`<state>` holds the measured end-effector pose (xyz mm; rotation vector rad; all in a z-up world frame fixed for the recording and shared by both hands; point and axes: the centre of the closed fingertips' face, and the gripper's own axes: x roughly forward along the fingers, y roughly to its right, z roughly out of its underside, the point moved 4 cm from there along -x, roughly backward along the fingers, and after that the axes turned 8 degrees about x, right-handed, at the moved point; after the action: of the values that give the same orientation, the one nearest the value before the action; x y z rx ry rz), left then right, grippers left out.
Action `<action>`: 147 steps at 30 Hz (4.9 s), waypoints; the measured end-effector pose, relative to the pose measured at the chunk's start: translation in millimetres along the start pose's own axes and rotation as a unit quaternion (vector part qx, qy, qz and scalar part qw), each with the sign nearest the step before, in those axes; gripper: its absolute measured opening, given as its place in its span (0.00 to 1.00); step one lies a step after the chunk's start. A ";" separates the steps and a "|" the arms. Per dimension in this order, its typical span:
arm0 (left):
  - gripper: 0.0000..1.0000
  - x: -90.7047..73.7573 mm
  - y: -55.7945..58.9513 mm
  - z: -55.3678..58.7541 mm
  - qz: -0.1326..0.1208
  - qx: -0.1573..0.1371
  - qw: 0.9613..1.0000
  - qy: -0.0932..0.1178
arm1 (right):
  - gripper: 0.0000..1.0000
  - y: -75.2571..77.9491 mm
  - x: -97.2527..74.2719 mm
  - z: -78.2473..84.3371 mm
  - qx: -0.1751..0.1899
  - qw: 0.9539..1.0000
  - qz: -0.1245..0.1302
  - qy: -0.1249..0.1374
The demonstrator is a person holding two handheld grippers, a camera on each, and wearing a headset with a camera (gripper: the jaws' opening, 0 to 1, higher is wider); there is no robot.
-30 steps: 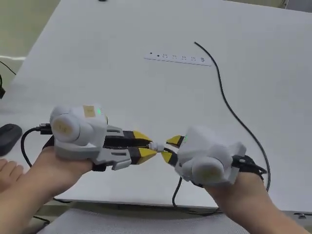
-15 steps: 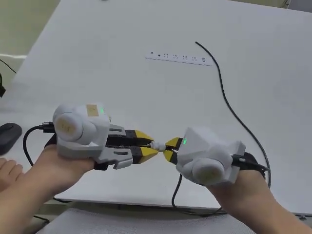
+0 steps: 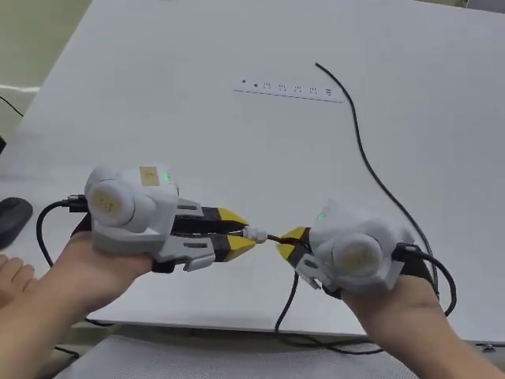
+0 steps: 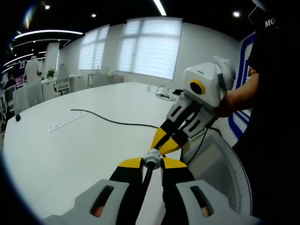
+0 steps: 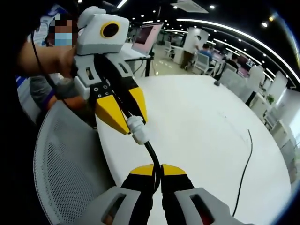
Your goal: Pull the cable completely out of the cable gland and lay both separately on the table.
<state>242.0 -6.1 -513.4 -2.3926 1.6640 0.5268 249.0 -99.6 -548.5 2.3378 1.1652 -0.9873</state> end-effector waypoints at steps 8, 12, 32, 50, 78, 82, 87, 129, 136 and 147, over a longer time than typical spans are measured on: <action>0.15 2.2 -1.4 -0.3 0.000 -0.001 1.000 0.000 | 0.00 10.2 0.5 18.3 0.079 0.997 0.007 -0.012; 0.15 3.5 -1.2 -0.3 0.000 -0.001 1.000 0.000 | 0.00 16.5 2.9 29.1 0.136 0.991 0.004 -0.016; 0.15 3.9 -1.5 0.0 0.000 -0.003 1.000 0.002 | 0.00 21.3 9.1 79.1 0.327 0.944 -0.003 -0.054; 0.15 3.3 -2.9 1.5 -0.002 -0.010 1.000 0.005 | 0.20 11.5 1.5 61.6 0.283 0.958 -0.040 -0.019; 0.15 2.8 0.8 2.0 0.006 -0.010 1.000 0.001 | 0.06 -29.0 10.7 -9.2 -0.042 0.997 -0.064 0.009; 0.15 2.9 1.5 2.0 0.006 -0.009 1.000 0.000 | 0.00 -29.5 12.5 -9.8 -0.039 0.997 -0.063 0.009; 0.15 2.5 2.7 3.4 0.008 -0.010 1.000 0.000 | 0.00 -29.3 11.5 -8.4 -0.015 0.998 -0.067 0.012; 0.15 -2.0 -5.1 7.6 0.004 -0.018 1.000 0.006 | 0.00 -9.9 11.9 45.5 0.107 0.992 -0.048 -0.043; 0.15 -1.3 -2.5 9.7 0.007 -0.014 1.000 0.001 | 0.00 -13.8 9.8 32.6 0.117 0.991 -0.057 -0.027; 0.15 -3.5 1.0 19.0 0.007 -0.017 1.000 -0.001 | 0.00 -6.9 -2.2 -9.0 0.121 0.990 -0.063 0.020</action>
<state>236.5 3.0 -529.5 -2.4049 1.6852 0.5647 246.4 -91.5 -540.6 2.5054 1.2873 -1.1900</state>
